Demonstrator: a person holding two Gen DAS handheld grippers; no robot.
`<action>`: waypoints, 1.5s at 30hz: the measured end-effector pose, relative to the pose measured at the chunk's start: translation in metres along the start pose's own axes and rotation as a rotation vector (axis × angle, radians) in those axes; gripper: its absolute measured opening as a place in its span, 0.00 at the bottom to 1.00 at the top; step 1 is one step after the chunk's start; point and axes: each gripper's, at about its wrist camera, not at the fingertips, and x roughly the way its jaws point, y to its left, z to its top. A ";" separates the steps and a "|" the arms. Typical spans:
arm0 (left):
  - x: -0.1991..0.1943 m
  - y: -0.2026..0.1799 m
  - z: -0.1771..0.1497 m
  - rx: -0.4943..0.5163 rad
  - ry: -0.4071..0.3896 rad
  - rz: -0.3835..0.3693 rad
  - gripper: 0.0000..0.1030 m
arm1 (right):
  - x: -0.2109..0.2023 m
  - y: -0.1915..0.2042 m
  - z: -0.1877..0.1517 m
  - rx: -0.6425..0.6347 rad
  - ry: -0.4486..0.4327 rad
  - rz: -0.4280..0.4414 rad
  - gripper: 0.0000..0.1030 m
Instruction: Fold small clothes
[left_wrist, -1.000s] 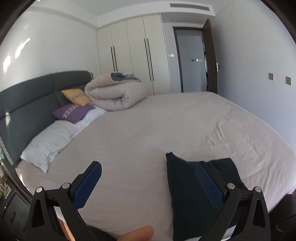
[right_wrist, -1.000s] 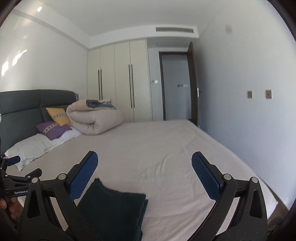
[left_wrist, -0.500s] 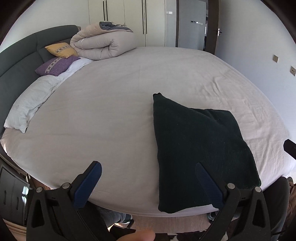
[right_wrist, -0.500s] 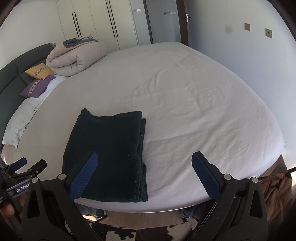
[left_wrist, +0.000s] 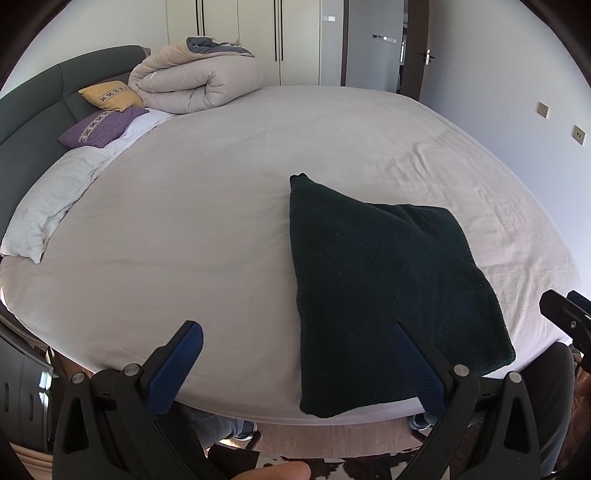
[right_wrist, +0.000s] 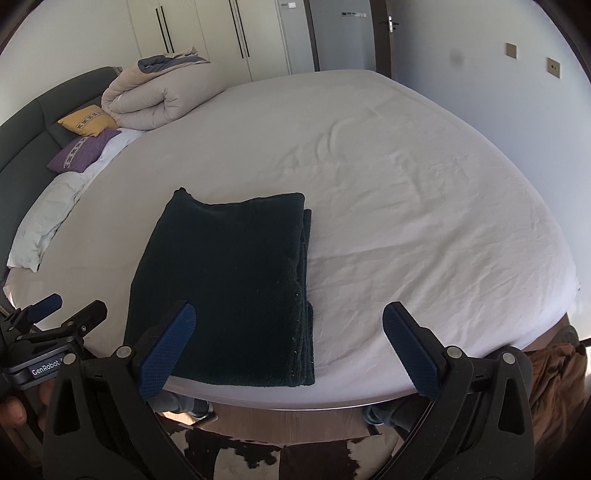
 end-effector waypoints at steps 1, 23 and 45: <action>0.001 0.000 0.000 -0.001 0.002 0.000 1.00 | 0.001 0.000 0.001 0.001 0.001 -0.001 1.00; 0.011 0.003 -0.005 -0.012 0.032 -0.002 1.00 | 0.019 0.011 0.001 -0.008 0.043 -0.005 1.00; 0.016 0.005 -0.007 -0.017 0.047 -0.009 1.00 | 0.030 0.019 0.001 -0.014 0.061 -0.001 1.00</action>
